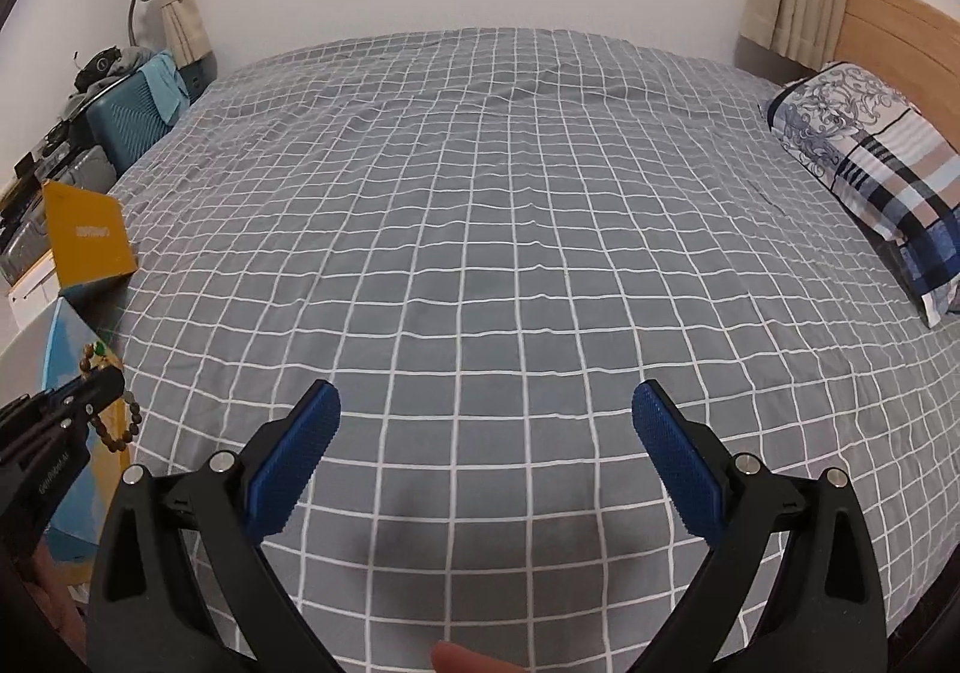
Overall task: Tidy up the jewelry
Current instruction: 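Carry the brown bead bracelet into the white box and open the left tool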
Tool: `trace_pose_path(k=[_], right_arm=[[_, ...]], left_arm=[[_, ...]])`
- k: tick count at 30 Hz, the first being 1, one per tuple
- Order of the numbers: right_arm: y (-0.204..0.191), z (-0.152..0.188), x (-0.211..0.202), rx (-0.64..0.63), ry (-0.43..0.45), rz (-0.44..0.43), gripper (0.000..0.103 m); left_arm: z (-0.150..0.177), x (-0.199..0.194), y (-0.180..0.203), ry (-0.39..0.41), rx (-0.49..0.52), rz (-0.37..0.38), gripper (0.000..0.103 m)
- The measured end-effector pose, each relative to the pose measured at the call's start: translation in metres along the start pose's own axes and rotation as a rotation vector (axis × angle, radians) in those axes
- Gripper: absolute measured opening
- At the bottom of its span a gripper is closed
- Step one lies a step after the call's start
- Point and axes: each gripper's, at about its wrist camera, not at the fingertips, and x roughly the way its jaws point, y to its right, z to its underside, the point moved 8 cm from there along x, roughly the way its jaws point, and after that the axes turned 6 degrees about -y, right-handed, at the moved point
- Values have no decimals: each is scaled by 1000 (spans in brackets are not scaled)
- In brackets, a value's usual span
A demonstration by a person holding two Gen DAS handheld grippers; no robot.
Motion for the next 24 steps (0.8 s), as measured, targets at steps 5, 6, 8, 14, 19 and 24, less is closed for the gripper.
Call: trace_pose_path(k=[5,6,8,14,19,24], right_arm=[[-21,5,-6,-16,-6,-22,94],[-27,6,-7,-26,-5,-25,94],[-38,7,-11,-45,1,-33,94],[-85,8,-25,-103,21,-73,94],[-134,10,-38,-165,37,-113,94],[-190,14,-49,-225,42,-165,94]], left_arm=[[7,-16,-15,15,-18,-5,11],[9,-20,-20,19,-22,-7,11],[12,-26,-29,24,-32,-11,11],[27,-39,-72,23,-89,-36,11],[35,-57,-114,28,-149,-55,11],[47,-72,-164,23,-200,-105,11]])
